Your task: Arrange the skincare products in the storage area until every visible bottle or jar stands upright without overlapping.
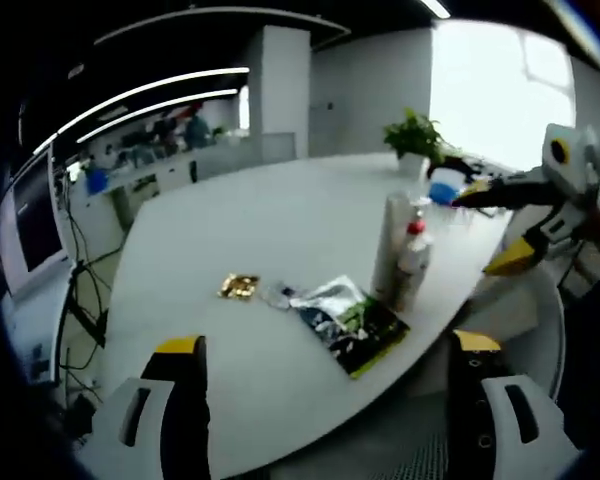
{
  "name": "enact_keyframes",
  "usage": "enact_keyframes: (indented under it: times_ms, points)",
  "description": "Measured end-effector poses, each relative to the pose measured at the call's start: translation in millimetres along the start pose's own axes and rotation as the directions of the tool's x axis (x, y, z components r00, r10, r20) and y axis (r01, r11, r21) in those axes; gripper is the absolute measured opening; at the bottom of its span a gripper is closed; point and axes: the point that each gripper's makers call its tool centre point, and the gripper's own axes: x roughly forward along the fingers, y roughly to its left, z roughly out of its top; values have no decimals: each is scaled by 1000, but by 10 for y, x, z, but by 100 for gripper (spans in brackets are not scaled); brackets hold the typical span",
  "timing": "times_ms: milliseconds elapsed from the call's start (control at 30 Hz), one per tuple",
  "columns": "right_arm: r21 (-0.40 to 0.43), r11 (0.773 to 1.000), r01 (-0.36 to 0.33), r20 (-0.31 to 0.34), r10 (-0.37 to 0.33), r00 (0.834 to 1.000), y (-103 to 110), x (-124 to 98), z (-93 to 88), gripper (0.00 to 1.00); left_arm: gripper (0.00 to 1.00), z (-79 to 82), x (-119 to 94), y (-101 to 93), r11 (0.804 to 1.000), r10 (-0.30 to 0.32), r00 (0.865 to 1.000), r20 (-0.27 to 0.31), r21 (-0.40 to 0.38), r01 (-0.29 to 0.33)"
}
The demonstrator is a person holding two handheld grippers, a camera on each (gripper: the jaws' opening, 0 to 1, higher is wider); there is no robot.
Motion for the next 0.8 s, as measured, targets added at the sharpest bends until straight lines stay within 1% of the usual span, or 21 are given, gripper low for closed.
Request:
enact_keyframes:
  times_ms: [33, 100, 133, 267, 300, 400, 500, 600, 633, 700, 800]
  points:
    - [11, 1000, 10, 5, -10, 1000, -30, -39, 5, 69, 97, -5, -22, -8, 1000, 4, 1000, -2, -2, -4]
    - [41, 999, 34, 38, -35, 999, -113, -105, 22, 74, 97, -2, -43, -18, 1000, 10, 1000, -1, -6, -10]
    - [57, 998, 41, 40, -43, 998, -145, -126, 8, 75, 97, -3, -45, -20, 1000, 11, 1000, -3, -8, -11]
    - [94, 993, 72, 6, -72, 997, -303, -186, -151, 81, 97, -1, -30, -45, 1000, 16, 1000, -19, -6, -16]
    - [100, 991, 83, 8, -84, 996, -354, -213, -178, 83, 97, 2, -25, -52, 1000, 17, 1000, -21, -6, -17]
    - [127, 989, 82, 11, -84, 996, -415, -253, -220, 88, 97, 16, -10, -84, 1000, 20, 999, -25, 2, -20]
    - [155, 986, 67, 32, -73, 997, -468, -280, -233, 92, 97, 38, 3, -87, 999, 37, 999, -23, -5, -38]
    - [156, 987, 28, 26, -33, 999, -496, -261, -290, 94, 97, 64, 4, -123, 998, 60, 998, -17, -8, -61]
    - [148, 989, 15, 22, -18, 1000, -499, -259, -305, 95, 97, 49, 6, -125, 998, 70, 997, -29, -9, -70]
    - [160, 987, -6, 19, 3, 1000, -523, -265, -317, 97, 97, -6, -15, -116, 994, 104, 992, -73, -7, -105]
    - [196, 980, -46, 16, 43, 999, -526, -275, -348, 99, 97, 41, -39, -182, 994, 108, 992, -65, -18, -109]
